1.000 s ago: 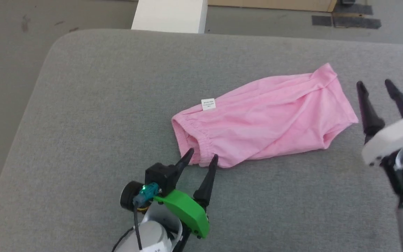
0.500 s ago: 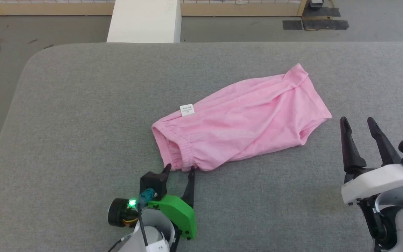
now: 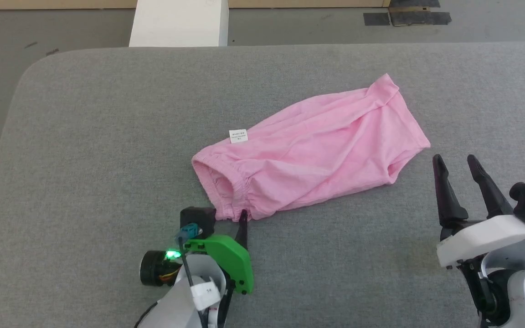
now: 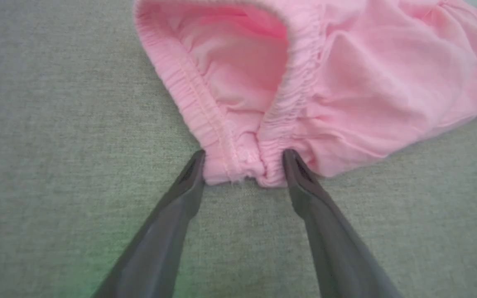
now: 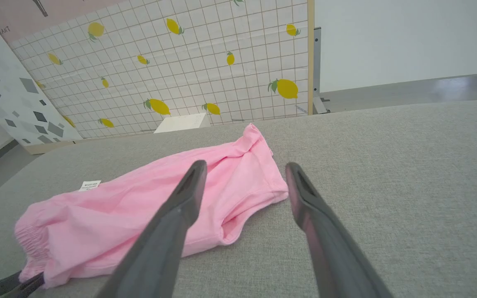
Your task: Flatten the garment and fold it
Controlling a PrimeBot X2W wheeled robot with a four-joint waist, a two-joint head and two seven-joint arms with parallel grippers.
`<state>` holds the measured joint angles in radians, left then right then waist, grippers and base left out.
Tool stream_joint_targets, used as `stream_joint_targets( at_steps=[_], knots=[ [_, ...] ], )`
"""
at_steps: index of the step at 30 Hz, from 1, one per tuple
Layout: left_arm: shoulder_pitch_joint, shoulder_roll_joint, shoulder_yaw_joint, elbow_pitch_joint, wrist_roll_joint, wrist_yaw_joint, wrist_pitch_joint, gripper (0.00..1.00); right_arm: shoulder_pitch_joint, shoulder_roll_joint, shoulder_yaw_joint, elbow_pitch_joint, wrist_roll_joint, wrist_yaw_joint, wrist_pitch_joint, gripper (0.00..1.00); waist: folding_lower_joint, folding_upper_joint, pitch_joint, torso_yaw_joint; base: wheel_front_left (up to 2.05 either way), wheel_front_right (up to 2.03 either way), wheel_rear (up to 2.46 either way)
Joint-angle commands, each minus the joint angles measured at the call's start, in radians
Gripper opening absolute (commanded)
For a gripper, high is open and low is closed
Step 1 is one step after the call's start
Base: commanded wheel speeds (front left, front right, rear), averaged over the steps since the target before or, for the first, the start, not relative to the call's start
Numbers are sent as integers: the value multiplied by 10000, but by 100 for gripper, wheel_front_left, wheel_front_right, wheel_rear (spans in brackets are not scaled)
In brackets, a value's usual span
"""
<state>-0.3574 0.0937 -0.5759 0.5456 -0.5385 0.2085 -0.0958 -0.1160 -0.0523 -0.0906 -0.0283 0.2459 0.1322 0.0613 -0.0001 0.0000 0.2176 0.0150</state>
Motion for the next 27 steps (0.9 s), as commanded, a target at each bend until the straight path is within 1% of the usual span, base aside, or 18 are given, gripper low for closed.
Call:
stream_joint_targets(
  at_steps=[1,5,9,13,17,20,23,27],
  knots=[
    [-3,-41,-110,219,-78,-126,150,0,-47,19,-13,64,-71,-15,23,100,1,0,7,2,0,0,0],
    [-58,-74,-200,273,-135,-317,70,0,-117,19,-309,267,-254,-15,205,100,1,0,-8,47,0,0,0],
    [-63,-96,-218,230,-190,-408,-111,0,-580,19,-660,893,-524,-15,503,100,1,0,-14,103,0,0,0],
    [-135,-106,-291,181,-184,-478,-169,0,-1585,19,-952,2045,-784,-15,866,100,1,0,93,246,0,0,0],
    [-273,-131,-393,58,-153,-542,-216,0,-2805,20,-1322,3620,-1059,-15,1382,100,1,0,305,502,0,0,0],
    [-418,-157,-473,-9,-131,-602,-258,0,-3692,20,-1722,4792,-1233,-15,1963,100,1,0,524,718,0,0,0],
    [-541,-192,-536,-88,-141,-652,-313,0,-4420,20,-2105,5629,-1780,-15,2721,100,1,0,760,918,0,0,0],
    [-668,-217,-576,-112,-158,-678,-384,0,-5100,20,-2270,6163,-2510,-15,3856,100,1,0,1003,1050,0,0,0]
  ],
)
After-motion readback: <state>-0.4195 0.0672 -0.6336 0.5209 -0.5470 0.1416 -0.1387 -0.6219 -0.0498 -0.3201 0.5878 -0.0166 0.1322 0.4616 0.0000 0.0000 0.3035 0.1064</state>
